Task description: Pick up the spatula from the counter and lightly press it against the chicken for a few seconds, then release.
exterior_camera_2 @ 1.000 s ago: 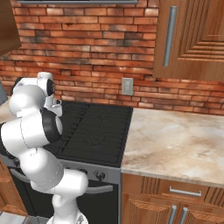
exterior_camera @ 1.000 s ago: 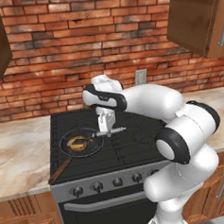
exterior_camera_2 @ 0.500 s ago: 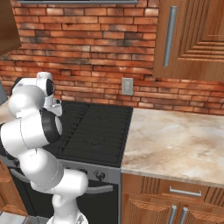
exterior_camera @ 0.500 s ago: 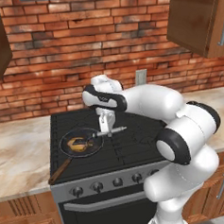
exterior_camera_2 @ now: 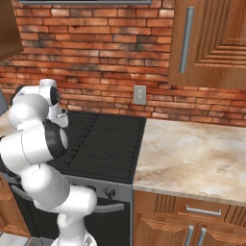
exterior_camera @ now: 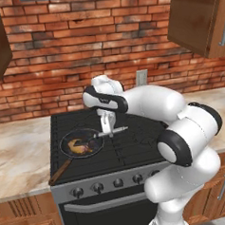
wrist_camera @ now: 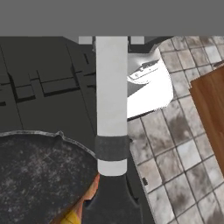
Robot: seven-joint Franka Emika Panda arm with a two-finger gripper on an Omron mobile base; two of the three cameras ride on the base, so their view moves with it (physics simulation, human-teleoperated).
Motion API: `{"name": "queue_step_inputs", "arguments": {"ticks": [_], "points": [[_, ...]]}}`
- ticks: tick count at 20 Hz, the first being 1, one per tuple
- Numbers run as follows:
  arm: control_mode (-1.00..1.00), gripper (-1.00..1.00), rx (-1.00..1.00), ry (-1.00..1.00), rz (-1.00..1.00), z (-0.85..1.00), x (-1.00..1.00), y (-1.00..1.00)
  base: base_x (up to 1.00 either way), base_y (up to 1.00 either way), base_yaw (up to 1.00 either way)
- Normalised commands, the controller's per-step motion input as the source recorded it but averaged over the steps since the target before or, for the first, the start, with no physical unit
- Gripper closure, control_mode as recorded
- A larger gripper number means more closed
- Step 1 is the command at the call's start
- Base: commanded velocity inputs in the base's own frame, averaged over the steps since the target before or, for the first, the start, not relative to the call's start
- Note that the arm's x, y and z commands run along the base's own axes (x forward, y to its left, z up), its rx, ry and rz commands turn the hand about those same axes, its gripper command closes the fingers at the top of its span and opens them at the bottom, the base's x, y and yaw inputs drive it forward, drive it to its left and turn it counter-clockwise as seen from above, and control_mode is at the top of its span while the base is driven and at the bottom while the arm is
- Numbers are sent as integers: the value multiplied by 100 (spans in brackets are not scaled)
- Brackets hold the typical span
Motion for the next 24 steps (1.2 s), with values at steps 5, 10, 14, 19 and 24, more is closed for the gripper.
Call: {"name": "queue_step_inputs", "arguments": {"ticks": [5, 10, 14, 19, 24], "points": [[-100, 100, 0, -2, 4, 0, 0, -4, 0, 0, 0], [-100, 100, 0, 0, 4, 0, 0, -4, 0, 0, 0], [-100, 100, 0, 0, 3, 0, 0, -3, 0, 0, 0], [-100, 100, 0, 0, 3, 0, 0, -3, 0, 0, 0], [-100, 100, 0, 0, 3, 0, 0, -1, 0, 0, 0]]}}
